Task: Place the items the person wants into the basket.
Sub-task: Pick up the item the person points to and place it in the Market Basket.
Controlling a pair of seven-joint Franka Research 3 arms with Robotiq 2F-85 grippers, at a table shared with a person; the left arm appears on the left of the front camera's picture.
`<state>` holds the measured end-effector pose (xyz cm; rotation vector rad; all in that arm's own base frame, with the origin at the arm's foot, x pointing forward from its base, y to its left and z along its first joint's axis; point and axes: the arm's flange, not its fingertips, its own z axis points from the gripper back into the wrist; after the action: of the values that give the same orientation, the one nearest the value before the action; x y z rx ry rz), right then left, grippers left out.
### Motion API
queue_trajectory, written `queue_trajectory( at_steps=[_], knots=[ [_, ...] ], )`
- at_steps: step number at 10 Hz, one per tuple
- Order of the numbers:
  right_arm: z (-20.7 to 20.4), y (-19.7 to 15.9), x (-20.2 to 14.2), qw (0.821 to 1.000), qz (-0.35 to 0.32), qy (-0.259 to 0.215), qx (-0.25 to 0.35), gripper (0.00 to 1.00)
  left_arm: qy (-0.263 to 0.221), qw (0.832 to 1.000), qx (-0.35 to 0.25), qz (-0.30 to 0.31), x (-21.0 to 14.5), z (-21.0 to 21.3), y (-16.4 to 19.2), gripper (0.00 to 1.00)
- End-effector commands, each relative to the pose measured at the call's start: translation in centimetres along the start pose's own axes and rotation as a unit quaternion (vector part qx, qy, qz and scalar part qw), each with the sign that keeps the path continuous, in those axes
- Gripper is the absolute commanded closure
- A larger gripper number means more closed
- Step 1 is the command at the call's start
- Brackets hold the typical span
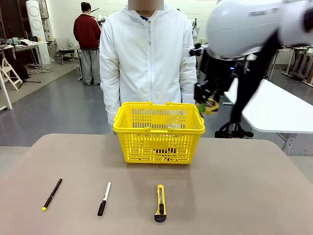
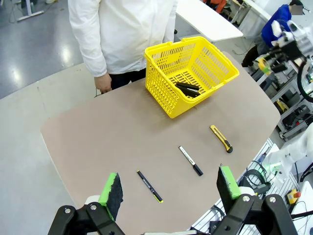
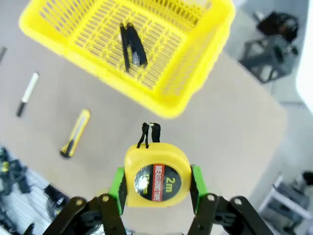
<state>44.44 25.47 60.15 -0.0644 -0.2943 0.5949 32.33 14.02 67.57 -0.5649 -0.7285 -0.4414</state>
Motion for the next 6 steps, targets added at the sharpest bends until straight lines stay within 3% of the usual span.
queue_trajectory(
  at_steps=[1, 3, 6],
  knots=[
    [-3.0, -1.0, 6.3, 0.999, 0.035, -0.002, 0.006, 1.00, -0.006, 1.000, -0.007, -0.006, -0.1, 0.1, 0.0, 0.00],
    [-7.3, -1.8, 11.1, 0.998, 0.046, -0.018, 0.042, 1.00, -0.006, 1.000, -0.007, -0.006, -0.1, 0.1, 0.0, 0.00],
    [-11.9, -2.2, 13.7, 0.994, 0.066, -0.024, 0.079, 1.00, -0.006, 1.000, -0.007, -0.006, -0.1, 0.1, 0.0, 0.00]
  ],
)
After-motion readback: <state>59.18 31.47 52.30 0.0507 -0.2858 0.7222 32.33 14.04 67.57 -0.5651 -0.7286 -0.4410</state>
